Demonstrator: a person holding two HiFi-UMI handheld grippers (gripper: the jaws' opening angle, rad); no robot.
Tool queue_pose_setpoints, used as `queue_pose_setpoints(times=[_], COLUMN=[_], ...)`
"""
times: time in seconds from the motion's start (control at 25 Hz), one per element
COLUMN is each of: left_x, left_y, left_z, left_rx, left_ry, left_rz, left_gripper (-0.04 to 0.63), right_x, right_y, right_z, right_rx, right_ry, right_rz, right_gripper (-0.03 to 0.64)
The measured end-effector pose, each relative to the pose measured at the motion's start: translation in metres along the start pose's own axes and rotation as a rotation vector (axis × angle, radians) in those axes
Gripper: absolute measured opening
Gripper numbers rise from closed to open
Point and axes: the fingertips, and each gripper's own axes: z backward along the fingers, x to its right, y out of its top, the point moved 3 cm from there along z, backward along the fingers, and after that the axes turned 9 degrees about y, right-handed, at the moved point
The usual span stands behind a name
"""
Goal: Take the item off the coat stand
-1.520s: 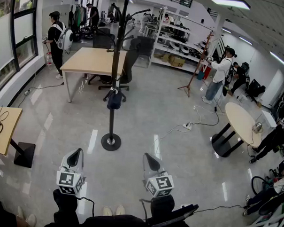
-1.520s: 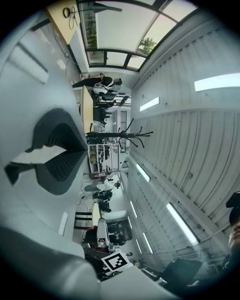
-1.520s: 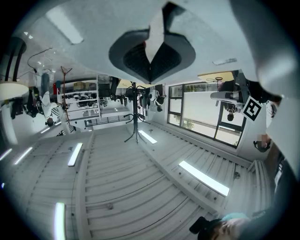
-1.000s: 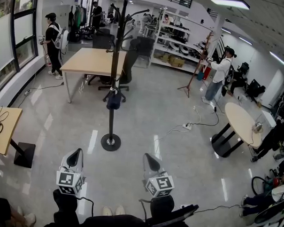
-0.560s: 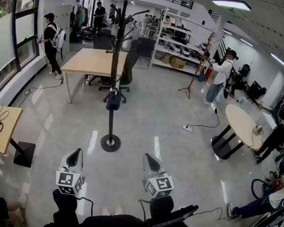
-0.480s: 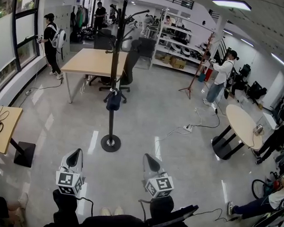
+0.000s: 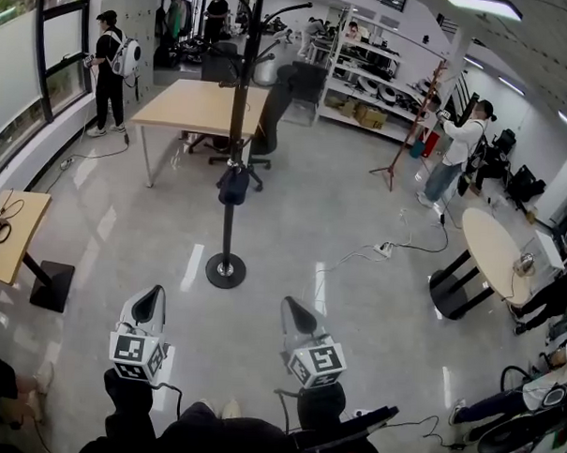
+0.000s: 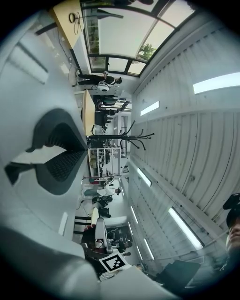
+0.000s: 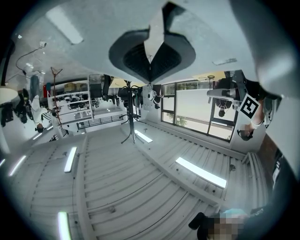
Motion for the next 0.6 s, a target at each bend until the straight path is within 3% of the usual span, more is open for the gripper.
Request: queue_pose_setpoints(times=[0.32, 0.6], left_x=[0.004, -0.006], left_y=[0.002, -0.004], left_z=[0.002, -0.009], left_rx=[-0.001, -0.009], left_ry=[0.018, 0.014], left_rz=[0.000, 0.003], left_gripper=[0.002, 0.002], right_x=[-0.001, 0.002], right_y=[-0.002, -0.006], right_z=[-0.002, -0.015], right_rx=[-0.003, -0.007], right_ry=[0.047, 0.037], right_rz=[-0.005, -0.012], right_gripper=[0.002, 0.002])
